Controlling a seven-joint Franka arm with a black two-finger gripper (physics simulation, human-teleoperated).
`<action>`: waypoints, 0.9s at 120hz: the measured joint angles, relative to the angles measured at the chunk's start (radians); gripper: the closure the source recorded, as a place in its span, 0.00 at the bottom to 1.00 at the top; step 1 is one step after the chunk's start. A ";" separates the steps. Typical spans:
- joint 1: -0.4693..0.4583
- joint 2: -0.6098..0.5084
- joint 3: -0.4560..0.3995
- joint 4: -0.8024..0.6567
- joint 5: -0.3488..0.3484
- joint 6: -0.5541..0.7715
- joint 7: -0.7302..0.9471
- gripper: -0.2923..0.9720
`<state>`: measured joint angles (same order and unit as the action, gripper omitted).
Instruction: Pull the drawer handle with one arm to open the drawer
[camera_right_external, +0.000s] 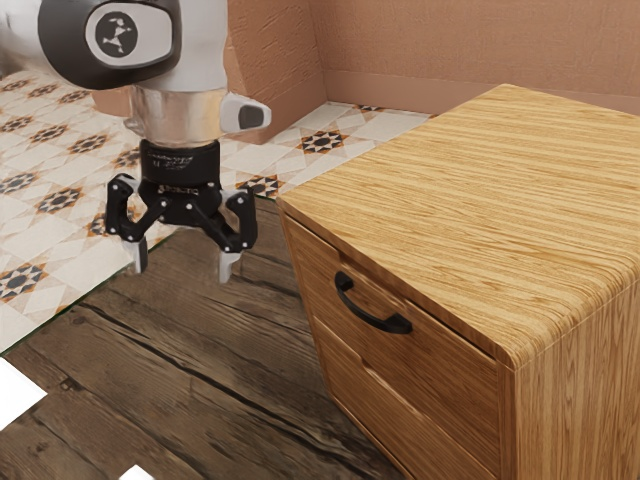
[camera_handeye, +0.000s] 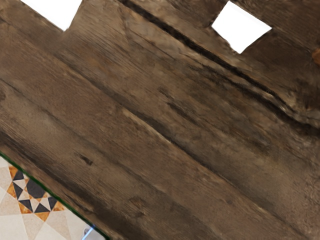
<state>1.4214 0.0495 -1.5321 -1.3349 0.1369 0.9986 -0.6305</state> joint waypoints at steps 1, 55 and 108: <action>-0.001 0.000 -0.002 -0.001 0.001 0.015 -0.016 0.23; -0.115 -0.008 -0.029 0.253 0.012 0.281 -0.593 0.23; 0.828 0.668 -1.072 -0.685 0.284 0.851 -0.935 0.24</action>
<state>2.2497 0.7175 -2.6046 -2.0202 0.4208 1.8492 -1.5659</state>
